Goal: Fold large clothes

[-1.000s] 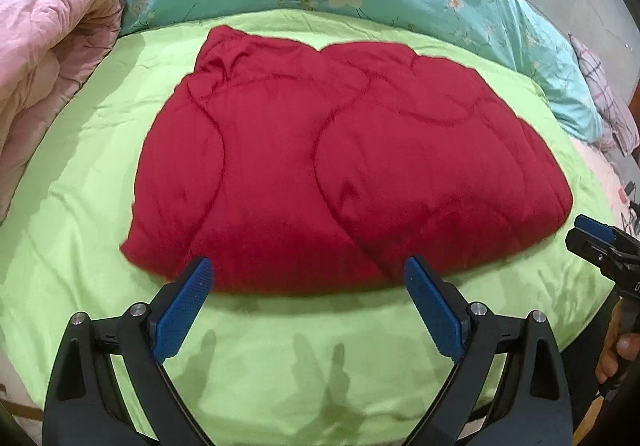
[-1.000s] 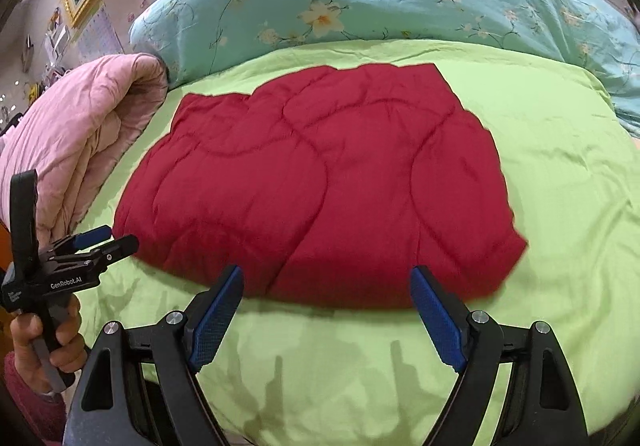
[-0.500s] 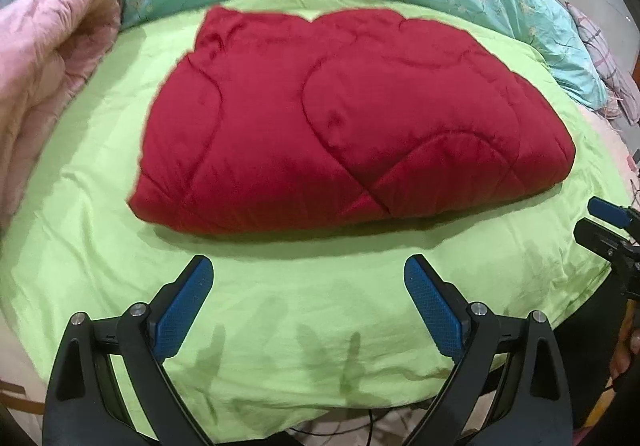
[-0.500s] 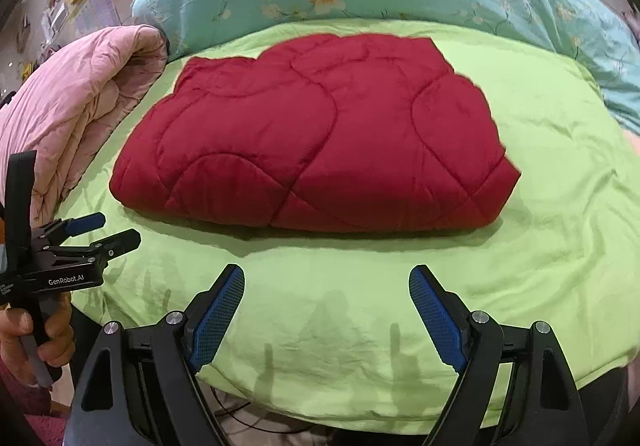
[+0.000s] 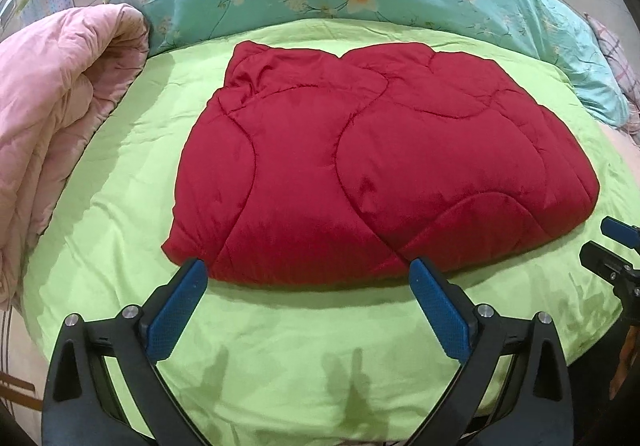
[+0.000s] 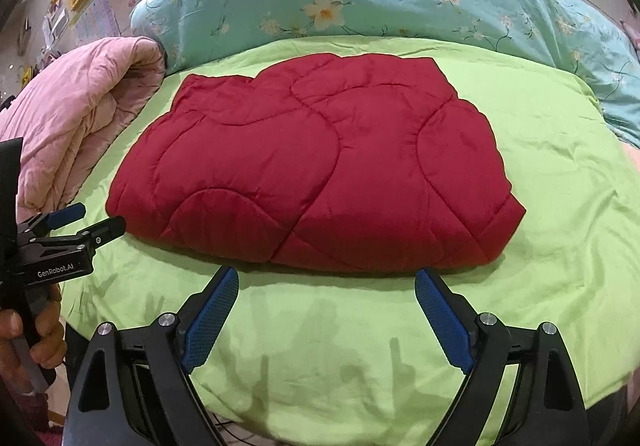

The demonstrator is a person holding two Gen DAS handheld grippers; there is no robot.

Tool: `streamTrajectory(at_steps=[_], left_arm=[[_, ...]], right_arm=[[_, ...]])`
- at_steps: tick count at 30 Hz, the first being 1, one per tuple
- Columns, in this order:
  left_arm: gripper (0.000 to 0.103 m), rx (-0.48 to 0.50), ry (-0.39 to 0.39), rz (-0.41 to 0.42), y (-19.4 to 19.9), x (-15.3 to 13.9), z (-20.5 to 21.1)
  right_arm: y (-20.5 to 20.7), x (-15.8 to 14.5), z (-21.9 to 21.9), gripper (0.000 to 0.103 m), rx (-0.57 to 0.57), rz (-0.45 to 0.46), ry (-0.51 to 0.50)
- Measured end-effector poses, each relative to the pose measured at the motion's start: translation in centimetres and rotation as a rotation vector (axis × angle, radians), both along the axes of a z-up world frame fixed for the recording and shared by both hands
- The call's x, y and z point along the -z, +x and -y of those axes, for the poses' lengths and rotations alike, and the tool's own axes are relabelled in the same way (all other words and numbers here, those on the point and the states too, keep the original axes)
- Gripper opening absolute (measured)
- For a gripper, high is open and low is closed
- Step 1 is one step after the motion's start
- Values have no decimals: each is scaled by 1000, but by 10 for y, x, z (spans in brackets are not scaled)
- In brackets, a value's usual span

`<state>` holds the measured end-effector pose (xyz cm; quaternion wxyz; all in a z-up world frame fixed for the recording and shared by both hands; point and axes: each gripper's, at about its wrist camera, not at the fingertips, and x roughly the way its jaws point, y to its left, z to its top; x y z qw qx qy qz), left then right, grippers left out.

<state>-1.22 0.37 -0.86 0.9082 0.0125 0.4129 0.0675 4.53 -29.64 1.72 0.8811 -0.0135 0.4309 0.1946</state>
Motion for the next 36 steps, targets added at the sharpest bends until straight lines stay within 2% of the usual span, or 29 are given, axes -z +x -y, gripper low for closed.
streamTrajectory(at_steps=[15, 36], left_arm=[[101, -6, 19, 12, 19, -5, 5], [101, 0, 51, -20, 27, -1, 10]], right_arm=[[26, 2, -7, 91, -14, 0, 1], [38, 5, -12, 91, -25, -24, 10]])
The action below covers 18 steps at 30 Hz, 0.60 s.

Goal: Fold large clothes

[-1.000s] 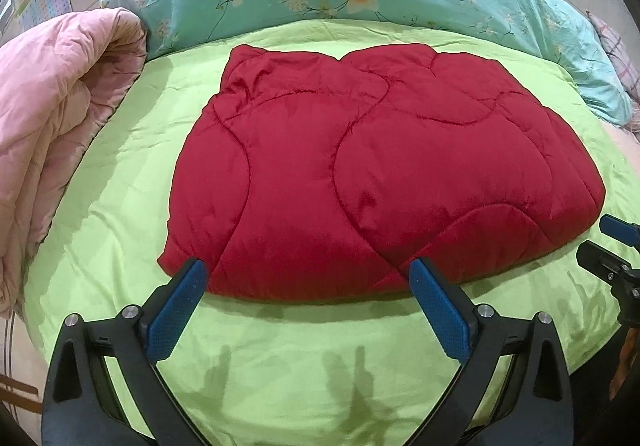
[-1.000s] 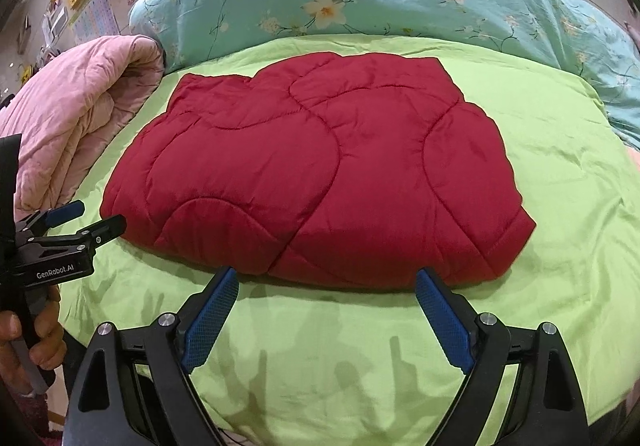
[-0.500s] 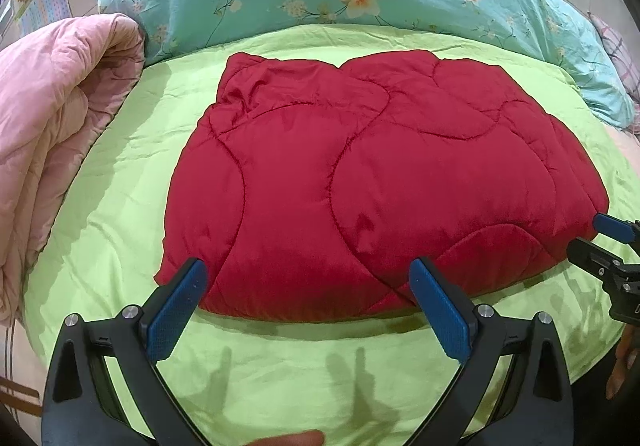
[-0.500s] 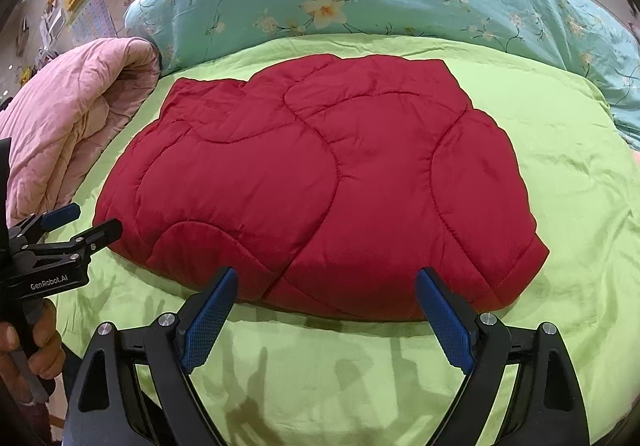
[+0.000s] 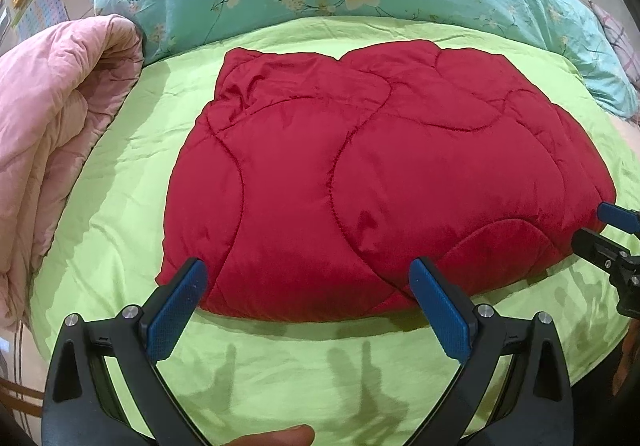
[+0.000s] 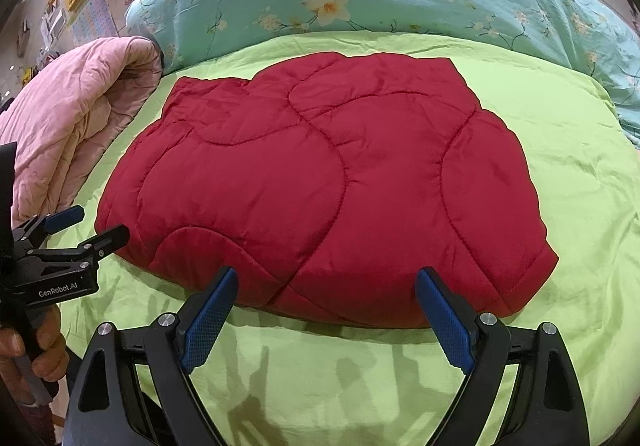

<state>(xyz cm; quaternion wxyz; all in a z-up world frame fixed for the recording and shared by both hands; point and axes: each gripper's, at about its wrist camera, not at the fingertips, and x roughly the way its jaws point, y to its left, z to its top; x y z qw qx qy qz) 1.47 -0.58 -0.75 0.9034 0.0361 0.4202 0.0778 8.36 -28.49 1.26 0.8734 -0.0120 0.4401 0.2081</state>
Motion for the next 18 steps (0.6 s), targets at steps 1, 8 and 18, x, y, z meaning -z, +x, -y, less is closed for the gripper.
streamTrajectory(at_steps=[1, 8, 18], left_arm=[[101, 2, 0, -1, 0, 0, 0], [101, -1, 0, -2, 0, 0, 1], [101, -7, -3, 1, -1, -1, -2]], right_arm=[[0, 0, 0, 91, -1, 1, -1], [1, 2, -1, 91, 0, -9, -3], [1, 2, -2, 91, -6, -11, -4]])
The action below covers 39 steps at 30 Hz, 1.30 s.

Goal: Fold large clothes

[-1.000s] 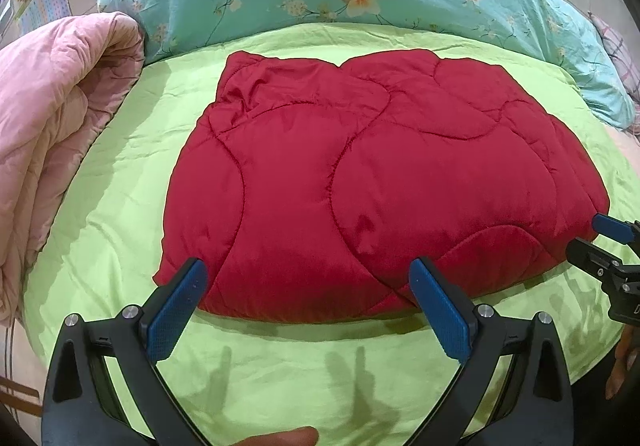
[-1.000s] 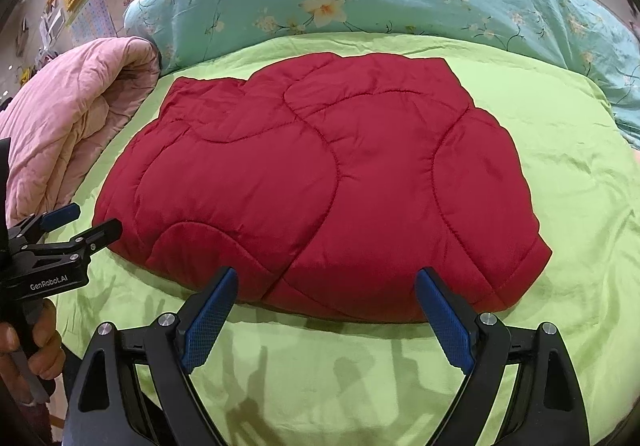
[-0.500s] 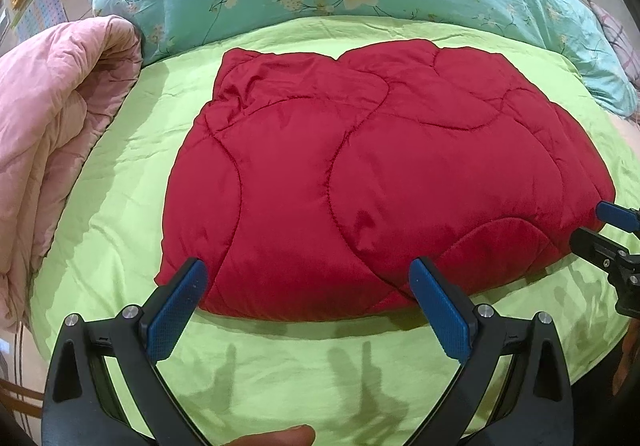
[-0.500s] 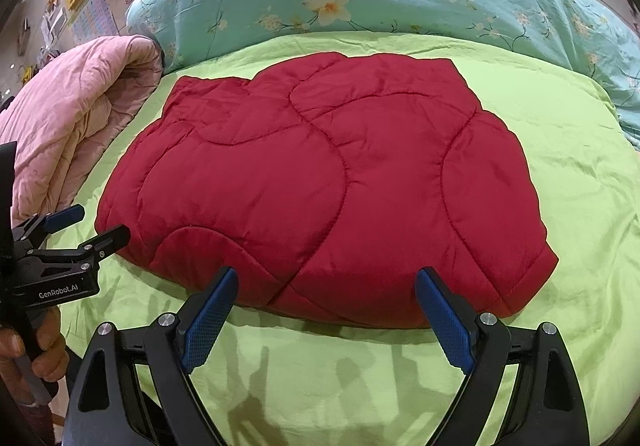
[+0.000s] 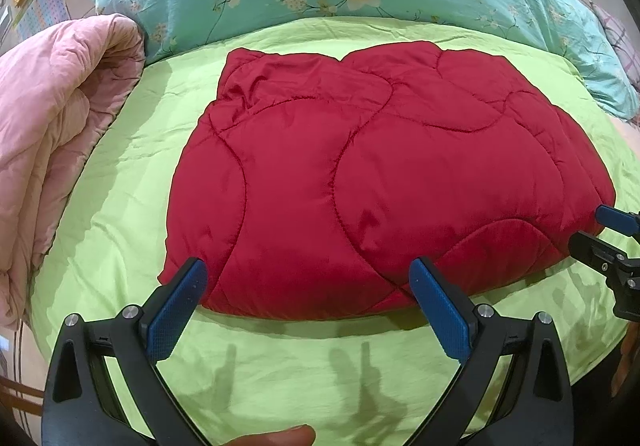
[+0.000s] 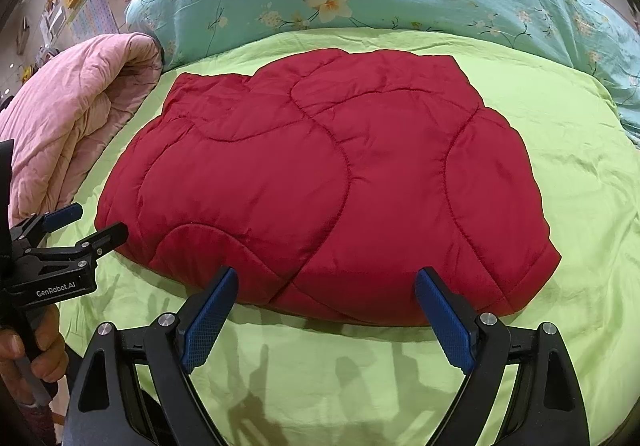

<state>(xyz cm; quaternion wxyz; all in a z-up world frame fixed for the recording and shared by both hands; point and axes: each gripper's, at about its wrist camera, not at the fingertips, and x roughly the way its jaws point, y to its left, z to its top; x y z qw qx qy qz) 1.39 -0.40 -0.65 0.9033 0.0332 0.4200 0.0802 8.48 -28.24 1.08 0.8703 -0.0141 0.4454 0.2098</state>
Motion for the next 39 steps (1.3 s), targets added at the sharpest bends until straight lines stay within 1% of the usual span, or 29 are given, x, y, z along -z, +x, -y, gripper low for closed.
streamTrajectory(at_steps=[39], left_arm=[[101, -12, 12, 18, -4, -7, 3]], right_arm=[[-3, -9, -2, 91, -9, 8, 9]])
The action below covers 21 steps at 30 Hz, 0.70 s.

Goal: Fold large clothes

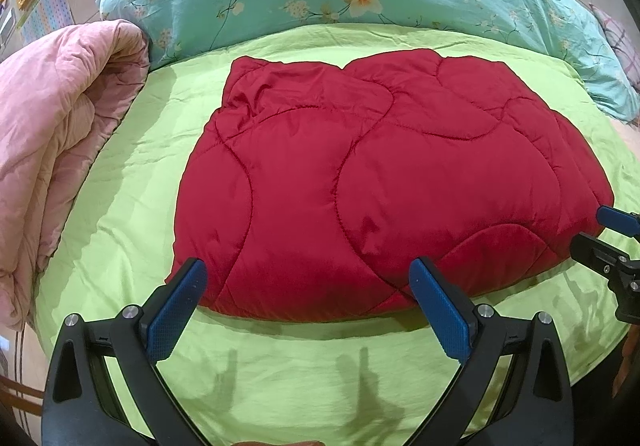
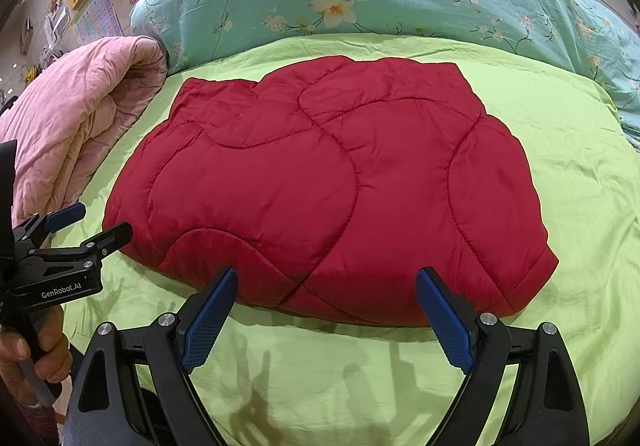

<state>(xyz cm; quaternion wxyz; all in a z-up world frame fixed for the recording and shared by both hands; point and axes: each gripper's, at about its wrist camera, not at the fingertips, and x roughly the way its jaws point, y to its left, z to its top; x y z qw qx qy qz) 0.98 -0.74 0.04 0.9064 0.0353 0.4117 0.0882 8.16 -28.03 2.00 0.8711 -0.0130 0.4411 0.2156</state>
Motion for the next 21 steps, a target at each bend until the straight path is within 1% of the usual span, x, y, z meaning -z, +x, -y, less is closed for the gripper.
streamTrajectory(at_steps=[21], left_arm=[[101, -8, 14, 3, 2, -1, 1]], right_arm=[[-1, -1, -1, 91, 3, 2, 2]])
